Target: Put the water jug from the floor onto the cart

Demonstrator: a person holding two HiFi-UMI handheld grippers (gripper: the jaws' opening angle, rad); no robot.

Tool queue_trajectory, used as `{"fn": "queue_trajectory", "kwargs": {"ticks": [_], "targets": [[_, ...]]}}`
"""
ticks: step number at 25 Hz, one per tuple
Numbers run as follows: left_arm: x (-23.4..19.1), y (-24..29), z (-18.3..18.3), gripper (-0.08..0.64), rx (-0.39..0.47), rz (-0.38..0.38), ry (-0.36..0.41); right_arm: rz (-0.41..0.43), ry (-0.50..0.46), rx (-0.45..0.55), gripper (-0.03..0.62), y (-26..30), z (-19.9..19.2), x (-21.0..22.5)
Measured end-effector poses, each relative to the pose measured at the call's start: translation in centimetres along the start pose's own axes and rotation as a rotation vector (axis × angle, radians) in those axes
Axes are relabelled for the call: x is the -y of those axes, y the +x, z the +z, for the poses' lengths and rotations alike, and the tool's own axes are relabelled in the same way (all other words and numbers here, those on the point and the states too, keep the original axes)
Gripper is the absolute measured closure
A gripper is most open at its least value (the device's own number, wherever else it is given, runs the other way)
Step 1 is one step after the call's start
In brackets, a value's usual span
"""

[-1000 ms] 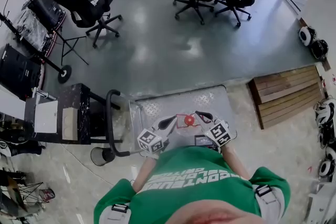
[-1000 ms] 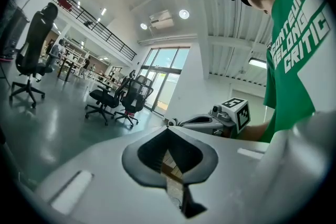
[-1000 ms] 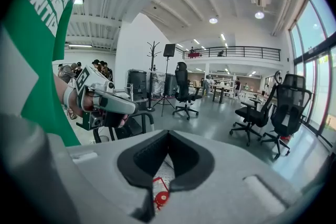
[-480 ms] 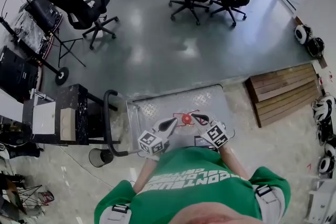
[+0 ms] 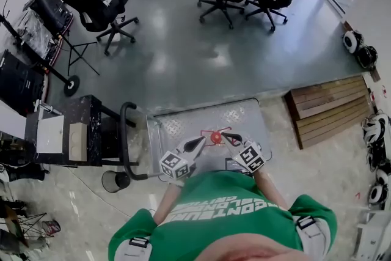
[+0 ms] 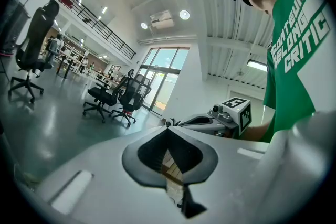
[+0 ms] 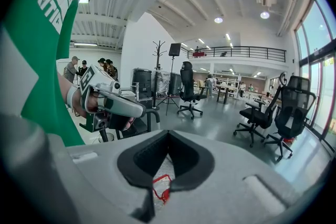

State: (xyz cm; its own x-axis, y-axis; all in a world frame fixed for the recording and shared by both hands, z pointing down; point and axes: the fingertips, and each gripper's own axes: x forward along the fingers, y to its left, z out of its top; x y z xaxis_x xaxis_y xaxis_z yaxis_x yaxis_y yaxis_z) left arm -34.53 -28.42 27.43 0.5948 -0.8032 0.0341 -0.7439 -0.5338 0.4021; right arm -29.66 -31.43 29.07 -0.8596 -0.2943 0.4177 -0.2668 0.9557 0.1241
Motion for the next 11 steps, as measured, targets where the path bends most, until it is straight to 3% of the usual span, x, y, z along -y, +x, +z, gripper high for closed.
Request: {"fn": "queue_trajectory", "kwargs": {"ticks": [11], "targets": [[-0.14,-0.14,0.28,0.548,0.001,-0.001,-0.002,0.002,-0.002,-0.002,0.598,0.18,0.27,-0.10]]}}
